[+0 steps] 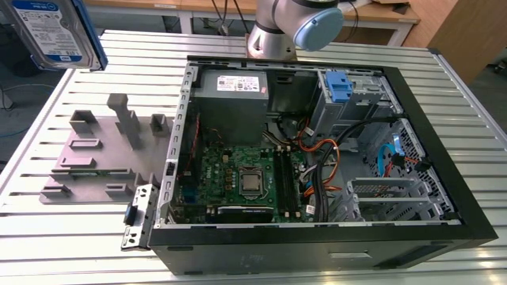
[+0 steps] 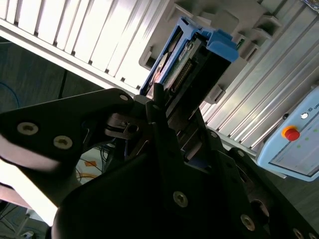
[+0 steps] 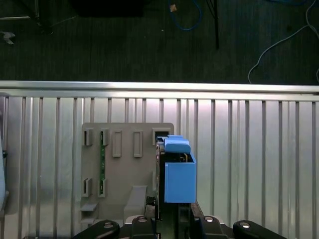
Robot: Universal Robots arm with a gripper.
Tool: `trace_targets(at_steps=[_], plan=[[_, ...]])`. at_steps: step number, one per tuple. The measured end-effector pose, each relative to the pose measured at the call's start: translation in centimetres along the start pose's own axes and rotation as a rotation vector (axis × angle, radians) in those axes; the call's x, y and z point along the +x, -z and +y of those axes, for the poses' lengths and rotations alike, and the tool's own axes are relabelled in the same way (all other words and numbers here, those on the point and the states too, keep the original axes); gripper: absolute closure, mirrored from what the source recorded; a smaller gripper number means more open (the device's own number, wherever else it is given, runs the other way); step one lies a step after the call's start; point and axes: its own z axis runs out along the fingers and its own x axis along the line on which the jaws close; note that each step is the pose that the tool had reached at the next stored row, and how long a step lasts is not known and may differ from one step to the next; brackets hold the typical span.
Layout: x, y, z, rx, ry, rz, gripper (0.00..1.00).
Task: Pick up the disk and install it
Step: 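Pick up the disk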
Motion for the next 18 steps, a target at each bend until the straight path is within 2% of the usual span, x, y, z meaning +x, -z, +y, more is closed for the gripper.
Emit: trace_targets(at_steps=[18], plan=[[-0.06,3.08,0.04,-0.0003,0.0,0.0002,0.65]])
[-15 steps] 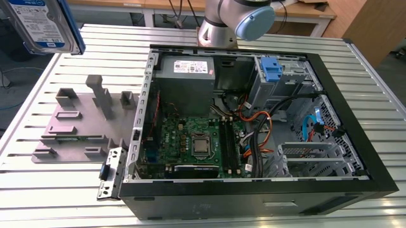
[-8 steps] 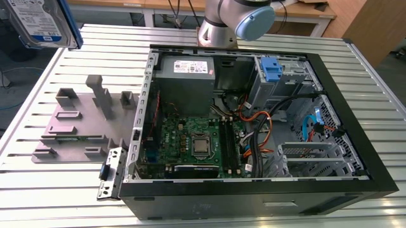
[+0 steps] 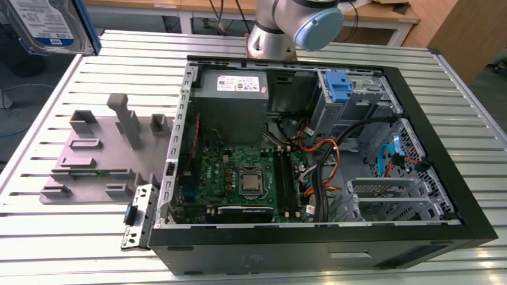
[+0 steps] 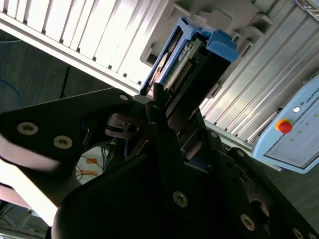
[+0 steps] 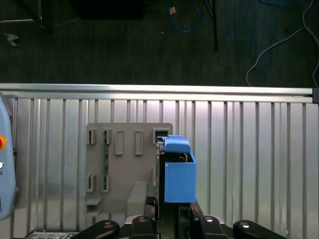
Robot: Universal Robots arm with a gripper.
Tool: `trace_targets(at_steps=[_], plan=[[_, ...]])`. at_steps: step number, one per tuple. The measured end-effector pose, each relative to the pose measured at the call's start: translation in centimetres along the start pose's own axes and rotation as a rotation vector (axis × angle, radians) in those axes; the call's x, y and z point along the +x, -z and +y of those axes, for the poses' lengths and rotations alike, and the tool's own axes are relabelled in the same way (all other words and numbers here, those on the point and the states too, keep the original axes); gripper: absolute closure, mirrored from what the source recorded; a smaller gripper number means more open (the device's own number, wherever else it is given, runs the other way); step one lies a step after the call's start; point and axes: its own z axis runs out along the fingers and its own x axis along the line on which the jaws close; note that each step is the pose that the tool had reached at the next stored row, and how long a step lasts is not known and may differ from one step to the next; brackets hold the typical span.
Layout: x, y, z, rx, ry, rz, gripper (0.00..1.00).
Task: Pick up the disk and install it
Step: 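Pick up the disk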
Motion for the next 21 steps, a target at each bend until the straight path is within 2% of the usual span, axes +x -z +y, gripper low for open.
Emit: trace_targets(at_steps=[7,11,17,21], plan=[[0.0,0.15,0.01,0.0,0.0,0.0,0.65],[-0.01,0.61,0.01,0.0002,0.0,-0.0001,0.65],[-0.03,1.69,0.03,0.0002,0.0,-0.0001,0.65],[-0.03,1.78,0.03,0.0002,0.0,-0.0001,0.65]])
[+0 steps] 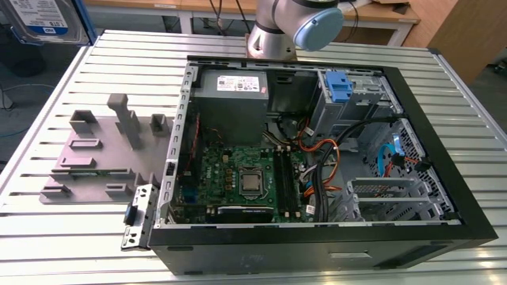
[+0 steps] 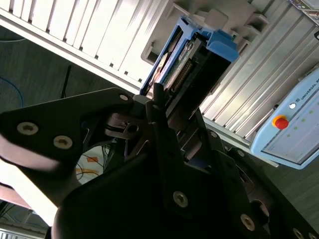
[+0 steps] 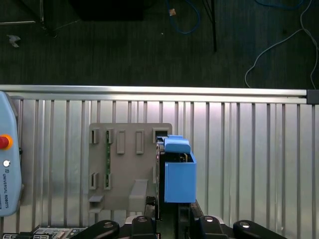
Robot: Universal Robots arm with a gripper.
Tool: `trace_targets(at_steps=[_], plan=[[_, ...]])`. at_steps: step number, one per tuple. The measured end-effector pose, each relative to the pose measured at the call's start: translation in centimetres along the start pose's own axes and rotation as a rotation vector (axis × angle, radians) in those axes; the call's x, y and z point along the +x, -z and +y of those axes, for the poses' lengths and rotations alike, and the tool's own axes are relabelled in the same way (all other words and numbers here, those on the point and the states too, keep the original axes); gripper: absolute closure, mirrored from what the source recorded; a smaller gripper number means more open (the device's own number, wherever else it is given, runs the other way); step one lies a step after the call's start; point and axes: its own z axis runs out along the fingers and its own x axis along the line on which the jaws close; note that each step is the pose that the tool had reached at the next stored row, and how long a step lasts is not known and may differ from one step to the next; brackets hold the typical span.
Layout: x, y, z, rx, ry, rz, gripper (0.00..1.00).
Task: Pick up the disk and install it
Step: 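Pick up the disk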
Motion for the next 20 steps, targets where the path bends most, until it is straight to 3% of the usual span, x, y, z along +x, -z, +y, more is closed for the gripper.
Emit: trace_targets(at_steps=[10,20], plan=[[0.0,0.01,-0.17,0.0,0.0,0.0,0.65],[0.0,0.03,-1.39,0.0,0.0,-0.0001,0.65]])
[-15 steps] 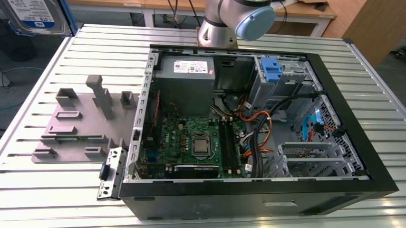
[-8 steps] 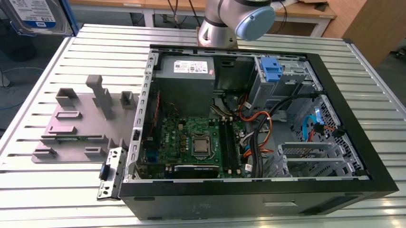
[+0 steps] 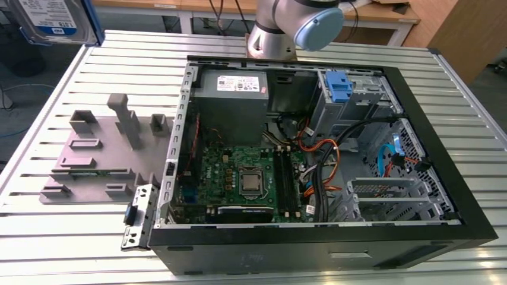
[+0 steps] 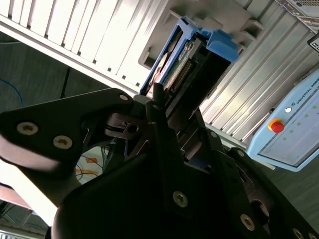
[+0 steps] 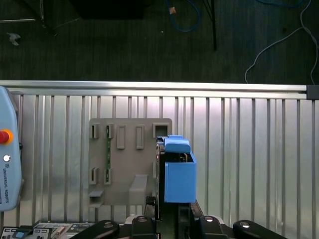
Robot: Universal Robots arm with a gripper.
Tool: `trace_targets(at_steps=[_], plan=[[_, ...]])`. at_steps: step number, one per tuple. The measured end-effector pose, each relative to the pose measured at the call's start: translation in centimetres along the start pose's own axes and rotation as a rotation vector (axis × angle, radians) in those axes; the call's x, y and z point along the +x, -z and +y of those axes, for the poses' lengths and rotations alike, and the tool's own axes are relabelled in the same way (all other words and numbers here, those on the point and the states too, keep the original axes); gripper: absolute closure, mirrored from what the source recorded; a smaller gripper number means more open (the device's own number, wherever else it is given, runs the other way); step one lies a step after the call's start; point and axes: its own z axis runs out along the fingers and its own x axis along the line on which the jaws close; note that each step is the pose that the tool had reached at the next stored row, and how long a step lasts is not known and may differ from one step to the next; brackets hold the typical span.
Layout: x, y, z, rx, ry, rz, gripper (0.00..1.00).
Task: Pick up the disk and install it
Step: 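Pick up the disk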
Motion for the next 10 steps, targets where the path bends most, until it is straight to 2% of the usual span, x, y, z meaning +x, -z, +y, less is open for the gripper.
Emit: trace_targets(at_steps=[10], plan=[[0.0,0.02,-1.81,0.0,0.0,-0.0016,0.65]])
